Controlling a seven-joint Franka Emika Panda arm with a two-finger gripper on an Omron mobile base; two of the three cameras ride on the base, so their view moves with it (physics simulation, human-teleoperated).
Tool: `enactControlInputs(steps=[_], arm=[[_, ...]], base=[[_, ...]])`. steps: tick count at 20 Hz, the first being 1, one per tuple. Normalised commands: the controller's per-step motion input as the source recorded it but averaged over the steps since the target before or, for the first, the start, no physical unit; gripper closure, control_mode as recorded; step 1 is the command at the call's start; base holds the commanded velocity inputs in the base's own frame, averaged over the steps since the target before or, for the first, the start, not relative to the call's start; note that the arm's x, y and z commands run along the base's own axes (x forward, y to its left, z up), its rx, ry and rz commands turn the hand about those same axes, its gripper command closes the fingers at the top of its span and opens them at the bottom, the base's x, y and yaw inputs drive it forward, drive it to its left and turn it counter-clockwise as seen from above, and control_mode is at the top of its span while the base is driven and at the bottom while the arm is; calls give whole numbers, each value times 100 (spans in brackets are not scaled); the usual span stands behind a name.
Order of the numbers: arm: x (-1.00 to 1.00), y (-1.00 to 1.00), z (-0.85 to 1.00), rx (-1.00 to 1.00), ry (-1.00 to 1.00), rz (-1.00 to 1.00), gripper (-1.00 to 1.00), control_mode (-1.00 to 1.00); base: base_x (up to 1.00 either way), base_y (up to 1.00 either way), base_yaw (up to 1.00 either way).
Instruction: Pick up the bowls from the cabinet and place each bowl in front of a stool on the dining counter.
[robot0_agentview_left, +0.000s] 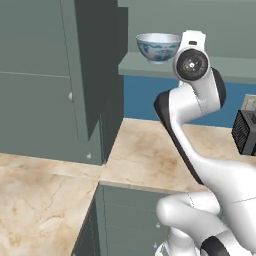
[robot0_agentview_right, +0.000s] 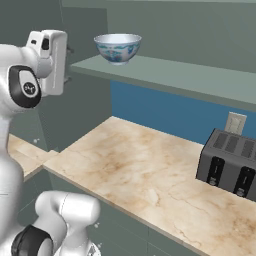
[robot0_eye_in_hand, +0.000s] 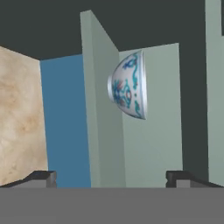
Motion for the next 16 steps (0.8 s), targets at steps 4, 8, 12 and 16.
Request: enactControlInputs(steps=[4, 8, 12, 16], arm=[[35, -6, 0, 2, -2, 5, -100, -100], [23, -4, -1, 0, -5, 6, -100, -100], [35, -7, 0, 0, 0, 3, -100, -100], [42, -1, 0, 0, 2, 0, -100, -100]], base=[[0, 0, 0], [0, 0, 0], [0, 0, 0], [0, 0, 0]])
